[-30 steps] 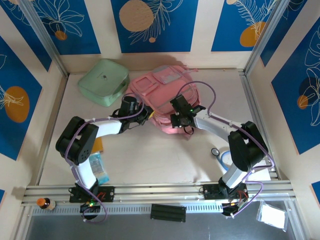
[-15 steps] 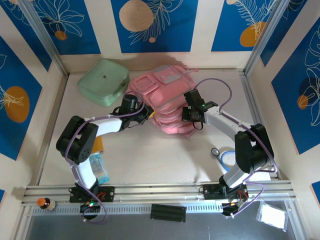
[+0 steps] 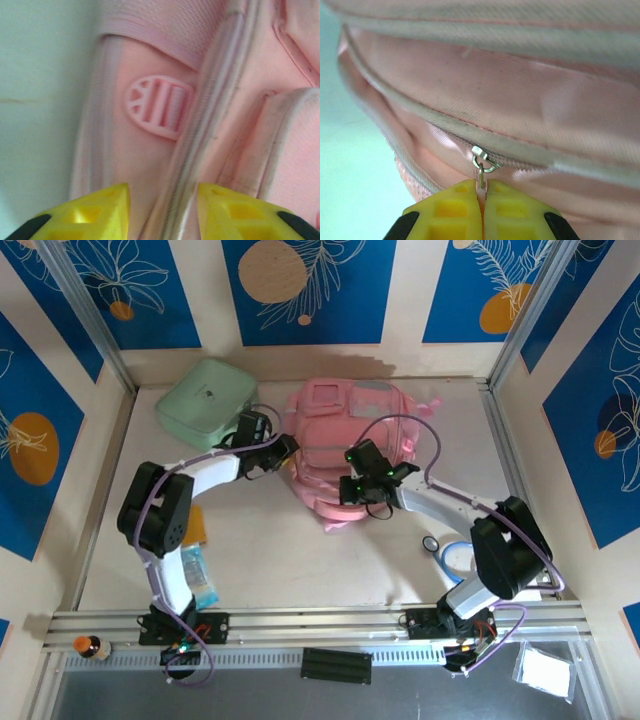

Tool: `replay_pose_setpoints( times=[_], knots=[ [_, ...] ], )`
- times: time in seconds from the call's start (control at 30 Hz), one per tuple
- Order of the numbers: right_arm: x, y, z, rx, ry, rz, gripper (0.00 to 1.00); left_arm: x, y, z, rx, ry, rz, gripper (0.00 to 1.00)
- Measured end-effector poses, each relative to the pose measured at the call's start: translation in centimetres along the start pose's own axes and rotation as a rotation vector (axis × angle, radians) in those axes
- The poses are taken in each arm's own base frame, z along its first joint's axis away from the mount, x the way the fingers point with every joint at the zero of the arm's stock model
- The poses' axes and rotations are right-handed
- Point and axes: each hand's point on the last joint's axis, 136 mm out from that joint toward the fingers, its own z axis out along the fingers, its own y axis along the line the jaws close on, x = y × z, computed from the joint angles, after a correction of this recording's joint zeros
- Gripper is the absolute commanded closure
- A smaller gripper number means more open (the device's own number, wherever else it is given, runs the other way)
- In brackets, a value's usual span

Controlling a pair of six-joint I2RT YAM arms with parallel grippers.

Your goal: Pack books, pencil case, and school supplies into a backpack

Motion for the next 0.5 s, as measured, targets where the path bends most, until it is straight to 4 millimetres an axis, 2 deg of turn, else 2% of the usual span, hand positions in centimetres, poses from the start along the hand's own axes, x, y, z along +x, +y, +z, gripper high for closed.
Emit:
replay_pose_setpoints(
  times=[0.17,0.33,0.4,0.5],
  knots=[
    [-1.4,4.3,1.7,-0.131,0.031,-0.008,1.0,-1.6,2.1,-4.2,-0.04,-0.068,-0.034,0.48],
    [-3.3,7.4,2.0,-0.229,0.018,-0.017,1.0,-1.2,1.1,-8.0,0.004,-0.098,-0.046,0.46],
    [-3.8,8.0,2.0,-0.253,0.013,-0.02,1.0,-0.5,0.6,-8.7,0.033,-0.089,-0.07,0.46],
    [-3.8,8.2,2.2,-0.265,0.017,-0.018,1.0,0.7,0.1,-8.5,0.051,-0.06,-0.114,0.47]
  ],
)
